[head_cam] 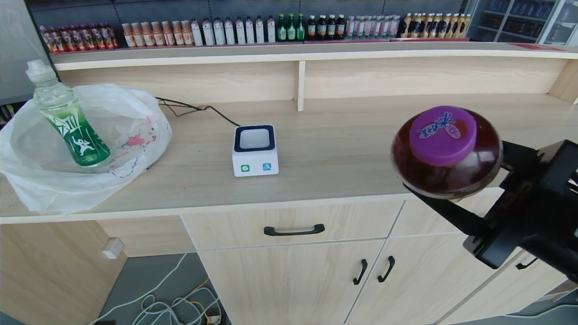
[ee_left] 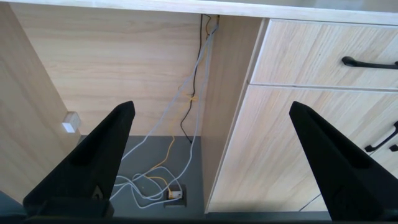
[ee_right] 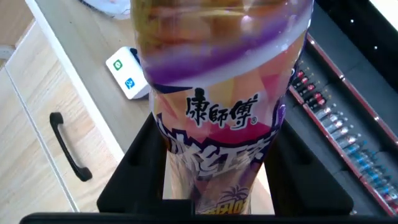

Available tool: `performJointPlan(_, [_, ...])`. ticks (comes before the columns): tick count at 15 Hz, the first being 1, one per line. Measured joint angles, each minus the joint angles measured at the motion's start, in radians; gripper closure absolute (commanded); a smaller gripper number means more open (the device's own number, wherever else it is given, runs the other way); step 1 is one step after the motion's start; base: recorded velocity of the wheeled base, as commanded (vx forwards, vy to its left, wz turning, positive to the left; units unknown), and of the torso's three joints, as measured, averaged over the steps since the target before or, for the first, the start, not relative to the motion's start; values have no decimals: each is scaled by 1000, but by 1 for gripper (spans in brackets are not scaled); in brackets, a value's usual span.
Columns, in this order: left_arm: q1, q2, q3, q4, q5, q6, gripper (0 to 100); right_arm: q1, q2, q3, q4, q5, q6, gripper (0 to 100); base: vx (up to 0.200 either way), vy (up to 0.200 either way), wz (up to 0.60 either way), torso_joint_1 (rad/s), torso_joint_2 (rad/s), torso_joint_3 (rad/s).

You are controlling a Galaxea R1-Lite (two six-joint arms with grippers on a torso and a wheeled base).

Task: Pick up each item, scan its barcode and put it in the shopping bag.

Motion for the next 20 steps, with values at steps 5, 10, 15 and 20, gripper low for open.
performJointPlan(5, [0, 0, 0, 0, 0, 0, 0, 137, 35, 65, -135, -24, -280, 100, 0, 0, 0, 0, 0, 0])
performJointPlan(10, [0, 0, 0, 0, 0, 0, 0, 322, 146, 81, -217, -28, -504, 100, 0, 0, 0, 0, 0, 0])
performJointPlan(15, [0, 0, 0, 0, 0, 0, 0, 379, 202, 99, -300, -23, -677, 100, 0, 0, 0, 0, 0, 0])
performJointPlan(20, [0, 0, 0, 0, 0, 0, 0, 413, 201, 101, -301, -23, -779, 100, 0, 0, 0, 0, 0, 0])
